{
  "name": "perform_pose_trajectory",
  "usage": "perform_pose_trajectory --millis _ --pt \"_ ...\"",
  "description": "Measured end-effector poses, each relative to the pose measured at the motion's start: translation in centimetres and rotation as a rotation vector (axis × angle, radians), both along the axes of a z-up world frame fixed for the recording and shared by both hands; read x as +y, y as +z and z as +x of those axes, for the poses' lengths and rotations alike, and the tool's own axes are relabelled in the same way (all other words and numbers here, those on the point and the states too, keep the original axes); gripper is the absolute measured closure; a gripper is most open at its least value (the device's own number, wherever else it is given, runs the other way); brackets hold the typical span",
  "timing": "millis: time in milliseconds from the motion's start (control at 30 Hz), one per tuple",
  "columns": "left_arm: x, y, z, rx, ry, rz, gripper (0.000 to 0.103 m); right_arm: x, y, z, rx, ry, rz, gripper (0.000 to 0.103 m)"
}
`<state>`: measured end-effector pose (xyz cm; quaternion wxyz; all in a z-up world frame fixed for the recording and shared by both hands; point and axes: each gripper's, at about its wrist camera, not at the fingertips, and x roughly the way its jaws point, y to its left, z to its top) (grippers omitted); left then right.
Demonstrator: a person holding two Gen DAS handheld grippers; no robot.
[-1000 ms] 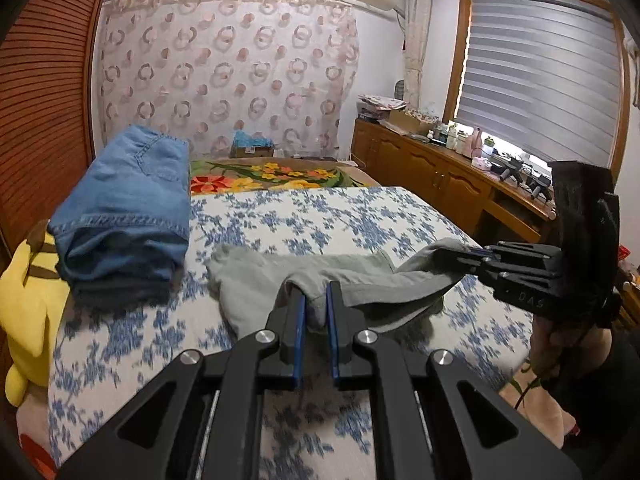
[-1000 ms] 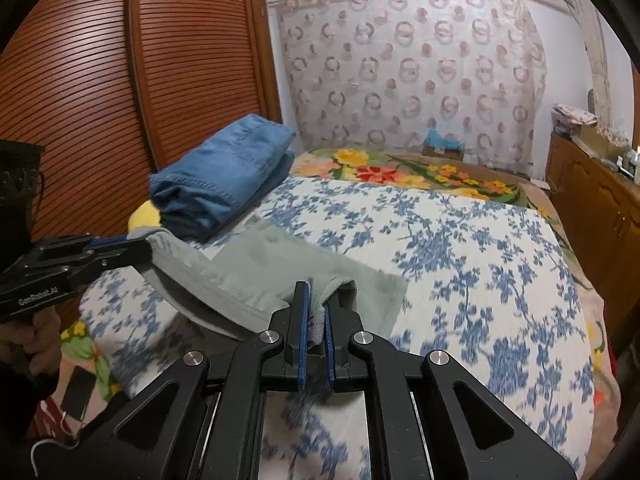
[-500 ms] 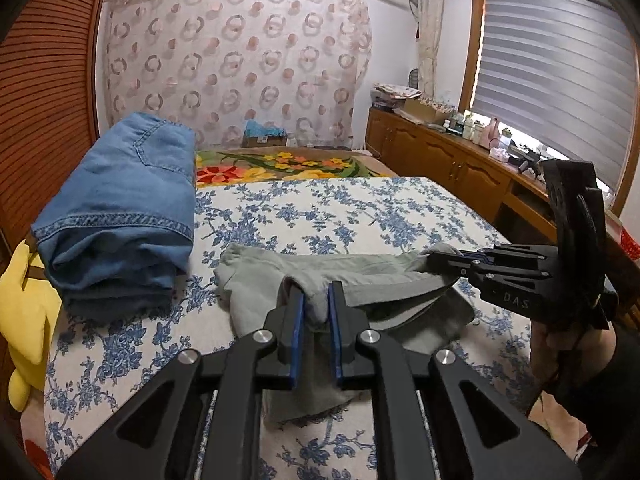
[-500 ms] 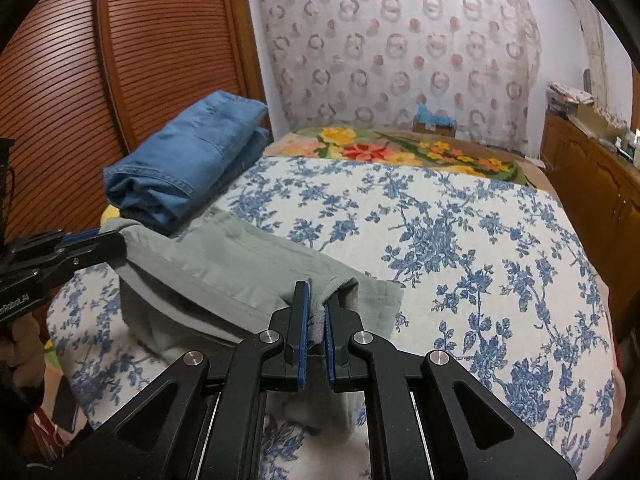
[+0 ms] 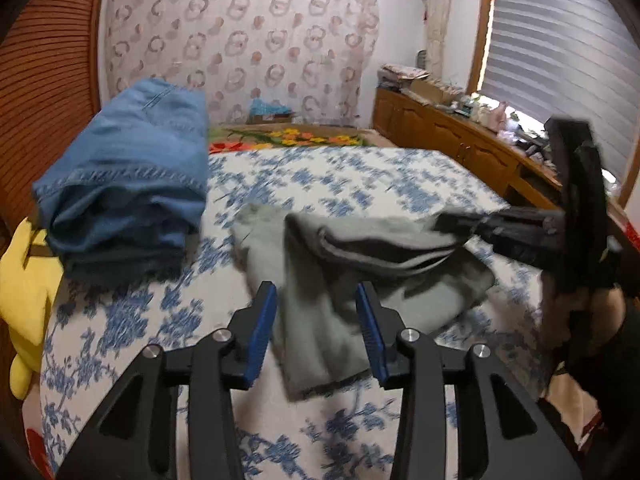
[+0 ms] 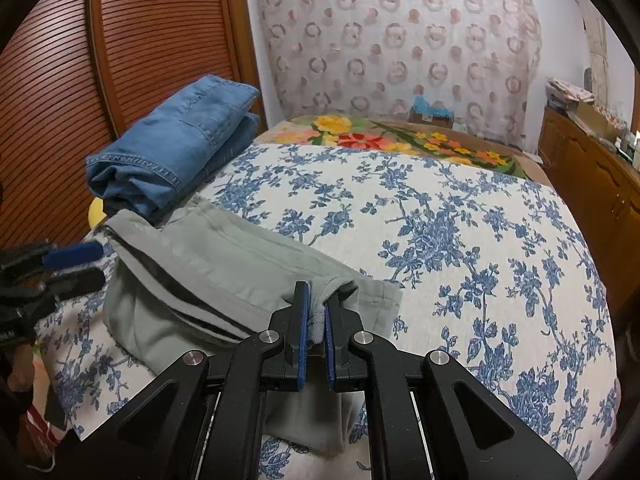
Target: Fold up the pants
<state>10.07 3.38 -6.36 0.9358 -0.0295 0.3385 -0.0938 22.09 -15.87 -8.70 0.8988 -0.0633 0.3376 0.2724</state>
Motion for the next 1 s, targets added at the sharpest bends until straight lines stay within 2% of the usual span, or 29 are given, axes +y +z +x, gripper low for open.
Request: perform_pose_trajectory --millis 100,267,500,767,1000 --pt "0.4 -1.1 0.1 0.030 0.003 -0.021 0.063 0.0 0.4 0.1 -0.004 0.002 0.008 0.096" --pt "0.7 -2.3 0.6 0.070 0.011 -0.019 0.063 -0.5 1.6 -0.1 -0.011 -0.011 0.019 0.080" --pt "1.1 -3.3 1.0 0.094 0.022 -0.016 0.063 -2.2 2.6 -0.8 -0.029 0.003 0.001 0.075" --pt "0.5 -3.5 1.5 0.105 0.021 0.021 0.063 -1.4 0.6 0.1 0.029 0.047 -0.064 0.075" --pt "0.5 -3.5 1.4 0.109 0.022 0.010 0.063 -0.2 -0.6 2.9 0.077 0.072 -0.097 0.075"
